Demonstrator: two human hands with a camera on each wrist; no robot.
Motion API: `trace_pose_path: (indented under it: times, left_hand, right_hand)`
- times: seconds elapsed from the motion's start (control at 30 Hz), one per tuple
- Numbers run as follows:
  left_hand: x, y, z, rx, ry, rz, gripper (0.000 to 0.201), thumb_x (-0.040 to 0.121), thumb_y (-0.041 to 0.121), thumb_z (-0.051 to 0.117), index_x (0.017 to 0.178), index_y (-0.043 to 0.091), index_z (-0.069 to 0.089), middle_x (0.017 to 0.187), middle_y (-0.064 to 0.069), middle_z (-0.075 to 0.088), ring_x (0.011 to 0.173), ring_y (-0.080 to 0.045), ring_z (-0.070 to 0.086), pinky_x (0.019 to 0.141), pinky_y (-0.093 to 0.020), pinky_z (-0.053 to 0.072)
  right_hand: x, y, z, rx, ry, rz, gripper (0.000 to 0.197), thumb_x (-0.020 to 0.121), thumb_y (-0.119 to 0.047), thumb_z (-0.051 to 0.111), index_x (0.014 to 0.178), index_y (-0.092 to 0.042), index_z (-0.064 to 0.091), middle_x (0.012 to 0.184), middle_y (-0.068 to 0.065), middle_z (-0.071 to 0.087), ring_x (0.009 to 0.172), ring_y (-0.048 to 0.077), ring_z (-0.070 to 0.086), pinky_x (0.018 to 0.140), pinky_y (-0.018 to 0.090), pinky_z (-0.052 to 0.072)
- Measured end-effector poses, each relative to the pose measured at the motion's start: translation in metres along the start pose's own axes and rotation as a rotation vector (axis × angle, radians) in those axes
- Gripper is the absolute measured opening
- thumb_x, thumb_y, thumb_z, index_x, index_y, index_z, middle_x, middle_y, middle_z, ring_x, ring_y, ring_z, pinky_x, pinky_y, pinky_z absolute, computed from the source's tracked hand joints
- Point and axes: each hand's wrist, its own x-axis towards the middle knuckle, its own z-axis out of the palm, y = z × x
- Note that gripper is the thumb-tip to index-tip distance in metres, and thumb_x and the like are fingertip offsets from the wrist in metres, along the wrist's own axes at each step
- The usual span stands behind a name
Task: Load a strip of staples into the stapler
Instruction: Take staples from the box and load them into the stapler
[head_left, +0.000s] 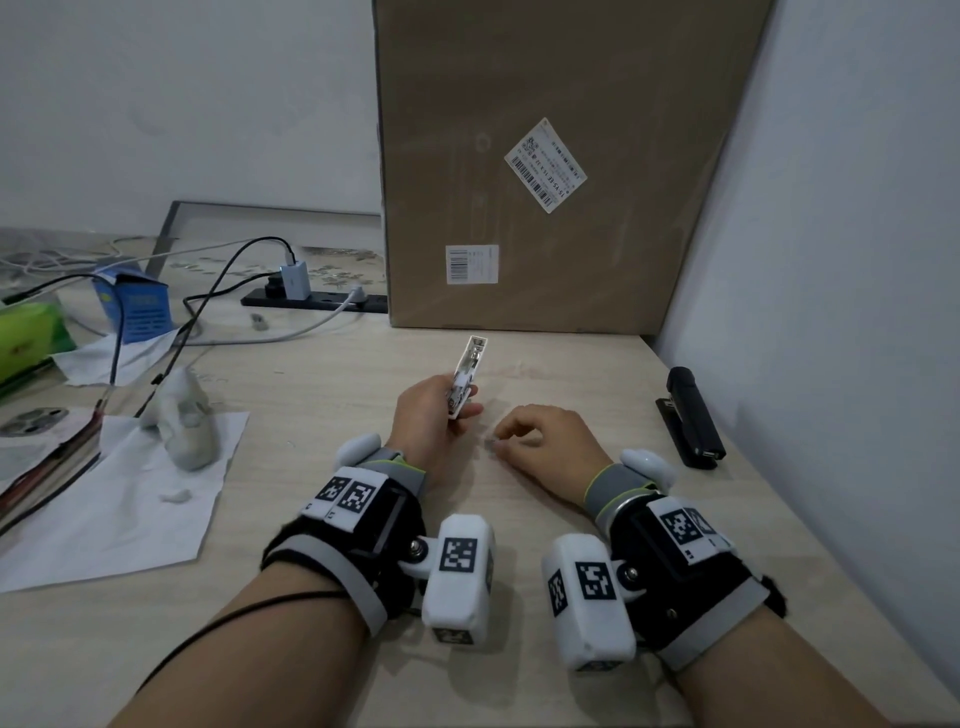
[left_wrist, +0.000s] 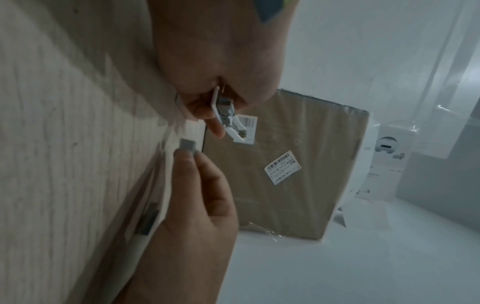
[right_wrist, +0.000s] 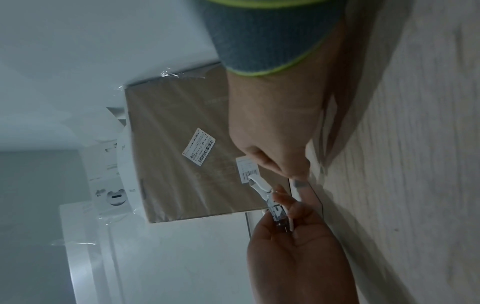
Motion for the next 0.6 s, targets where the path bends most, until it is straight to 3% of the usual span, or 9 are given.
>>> trace_pose_path:
  times: [0.07, 0.13, 0.2, 0.27, 0.37, 0.43, 0.5, 0.6]
  left_hand:
    - [-0.002, 0.0, 0.001, -0.001, -0.015, 0.0, 0.02, 0.088, 0.01, 0.044, 0.086, 0.01, 0.064, 0.082, -0.006, 0.064, 0.043, -0.006, 0.06, 0.05, -0.023, 0.031]
    - [-0.005, 0.0, 0.002, 0.03, -0.057, 0.0, 0.021, 0.09, 0.011, 0.042, 0.093, 0.013, 0.063, 0.086, -0.005, 0.064, 0.052, -0.008, 0.061, 0.05, -0.022, 0.031]
    - [-0.01, 0.001, 0.003, 0.088, -0.13, 0.005, 0.024, 0.092, 0.011, 0.041, 0.109, 0.015, 0.058, 0.091, -0.006, 0.066, 0.06, -0.012, 0.061, 0.049, -0.021, 0.033]
    - [-0.016, 0.003, 0.004, 0.178, -0.201, 0.017, 0.028, 0.093, 0.01, 0.042, 0.116, 0.021, 0.052, 0.093, -0.005, 0.067, 0.063, -0.014, 0.061, 0.048, -0.022, 0.033]
    - [-0.025, 0.002, 0.009, 0.301, -0.288, 0.043, 0.022, 0.092, 0.007, 0.043, 0.102, 0.023, 0.055, 0.09, -0.001, 0.063, 0.06, -0.014, 0.058, 0.048, -0.024, 0.028]
    - [-0.027, 0.0, 0.01, 0.34, -0.342, 0.037, 0.018, 0.093, 0.008, 0.043, 0.092, 0.02, 0.056, 0.087, -0.001, 0.061, 0.055, -0.011, 0.056, 0.047, -0.024, 0.026]
    - [-0.027, -0.002, 0.009, 0.337, -0.371, 0.027, 0.015, 0.095, 0.01, 0.043, 0.089, 0.016, 0.056, 0.085, -0.003, 0.059, 0.051, -0.01, 0.053, 0.046, -0.024, 0.026]
    - [-0.026, -0.003, 0.008, 0.333, -0.391, 0.04, 0.012, 0.095, 0.023, 0.05, 0.09, 0.013, 0.057, 0.088, -0.005, 0.059, 0.052, -0.012, 0.048, 0.045, -0.022, 0.028]
  right_hand:
    - [0.001, 0.002, -0.001, 0.135, 0.152, 0.063, 0.003, 0.078, -0.019, 0.069, 0.078, -0.015, 0.07, 0.076, -0.002, 0.068, 0.072, 0.01, 0.06, 0.065, 0.009, 0.042]
    - [0.001, 0.003, -0.003, 0.289, 0.275, 0.12, 0.002, 0.078, -0.016, 0.069, 0.077, -0.017, 0.069, 0.08, 0.003, 0.072, 0.076, 0.015, 0.065, 0.065, 0.012, 0.047]
    - [0.001, 0.001, -0.005, 0.442, 0.325, 0.156, 0.006, 0.081, -0.014, 0.066, 0.077, -0.019, 0.066, 0.081, 0.006, 0.073, 0.08, 0.017, 0.068, 0.062, 0.016, 0.051]
    - [-0.001, -0.002, -0.006, 0.521, 0.351, 0.154, 0.011, 0.083, -0.013, 0.063, 0.076, -0.022, 0.065, 0.081, 0.004, 0.072, 0.081, 0.016, 0.068, 0.064, 0.02, 0.053]
    - [-0.001, -0.003, -0.007, 0.457, 0.401, 0.117, 0.009, 0.083, -0.015, 0.063, 0.077, -0.021, 0.065, 0.08, 0.001, 0.069, 0.081, 0.016, 0.064, 0.071, 0.026, 0.051]
    - [-0.001, -0.002, -0.007, 0.379, 0.407, 0.084, 0.005, 0.083, -0.016, 0.063, 0.079, -0.017, 0.066, 0.077, -0.005, 0.066, 0.075, 0.009, 0.06, 0.071, 0.021, 0.047]
    - [-0.001, -0.001, -0.008, 0.287, 0.403, 0.047, 0.006, 0.082, -0.017, 0.064, 0.079, -0.014, 0.068, 0.078, -0.004, 0.066, 0.071, 0.006, 0.056, 0.067, 0.018, 0.043]
    - [-0.001, 0.0, -0.01, 0.173, 0.409, 0.005, 0.007, 0.08, -0.017, 0.066, 0.08, -0.012, 0.071, 0.082, -0.001, 0.065, 0.075, 0.013, 0.057, 0.068, 0.021, 0.043]
